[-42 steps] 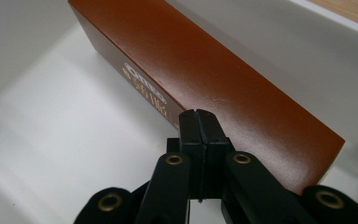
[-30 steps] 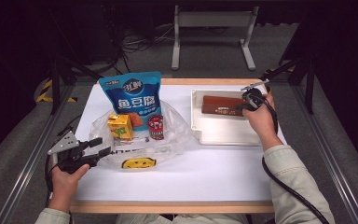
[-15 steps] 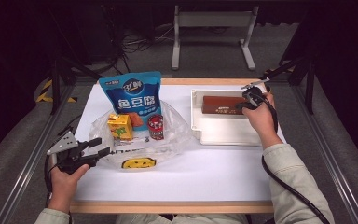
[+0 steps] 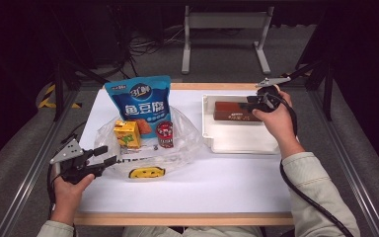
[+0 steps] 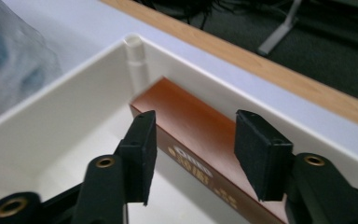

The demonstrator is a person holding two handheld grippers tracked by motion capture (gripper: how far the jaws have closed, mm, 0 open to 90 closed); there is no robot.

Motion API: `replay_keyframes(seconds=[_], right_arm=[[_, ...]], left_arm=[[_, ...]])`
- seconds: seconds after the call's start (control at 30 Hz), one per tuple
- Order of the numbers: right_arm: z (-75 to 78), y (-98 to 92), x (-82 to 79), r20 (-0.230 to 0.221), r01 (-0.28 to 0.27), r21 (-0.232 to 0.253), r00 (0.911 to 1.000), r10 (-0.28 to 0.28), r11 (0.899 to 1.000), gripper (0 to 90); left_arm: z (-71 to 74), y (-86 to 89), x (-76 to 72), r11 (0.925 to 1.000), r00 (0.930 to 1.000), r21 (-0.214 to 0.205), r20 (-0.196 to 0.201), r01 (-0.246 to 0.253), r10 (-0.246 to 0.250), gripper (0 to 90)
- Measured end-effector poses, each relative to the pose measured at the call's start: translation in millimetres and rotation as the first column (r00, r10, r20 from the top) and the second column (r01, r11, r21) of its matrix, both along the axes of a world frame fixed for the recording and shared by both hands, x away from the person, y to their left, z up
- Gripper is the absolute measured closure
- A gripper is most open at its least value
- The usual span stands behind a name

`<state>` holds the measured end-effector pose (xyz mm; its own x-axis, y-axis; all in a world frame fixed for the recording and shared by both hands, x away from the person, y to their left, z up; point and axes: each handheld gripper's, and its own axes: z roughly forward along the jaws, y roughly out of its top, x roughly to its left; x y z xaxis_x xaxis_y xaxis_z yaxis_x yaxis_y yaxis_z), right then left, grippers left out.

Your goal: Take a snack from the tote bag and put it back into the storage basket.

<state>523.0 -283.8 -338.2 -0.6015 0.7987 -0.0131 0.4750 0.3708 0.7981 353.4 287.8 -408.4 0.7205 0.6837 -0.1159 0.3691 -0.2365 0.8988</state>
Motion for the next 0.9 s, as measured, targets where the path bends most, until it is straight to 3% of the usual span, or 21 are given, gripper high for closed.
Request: replay_keyframes(seconds=[0.27, 0.73, 0.87, 0.9], right_arm=[[19.2, 16.6, -4.9, 0.058, -0.085, 0.034, 0.9949, 0.083, 0.996, 41.1], [59.4, 54.6, -7.4, 0.126, -0.237, 0.037, 0.9650, 0.230, 0.971, 40.1], [67.9, 69.5, -5.2, 0.141, -0.284, 0.028, 0.9502, 0.278, 0.958, 39.3], [67.9, 69.5, -5.2, 0.141, -0.284, 0.028, 0.9502, 0.278, 0.958, 39.3]], left_arm=[[-0.1, 0.3, 1.7, 1.0000, 1.0000, 0.004, 0.005, 0.005, -0.005, 43.5], [-0.1, -1.6, 2.9, 0.9999, 0.9999, -0.002, 0.001, 0.010, -0.010, 43.5], [-0.1, -0.7, 3.3, 0.9999, 0.9999, -0.006, 0.002, 0.011, -0.011, 43.6], [-0.1, -0.7, 3.3, 0.9999, 0.9999, -0.006, 0.002, 0.011, -0.011, 43.5]])
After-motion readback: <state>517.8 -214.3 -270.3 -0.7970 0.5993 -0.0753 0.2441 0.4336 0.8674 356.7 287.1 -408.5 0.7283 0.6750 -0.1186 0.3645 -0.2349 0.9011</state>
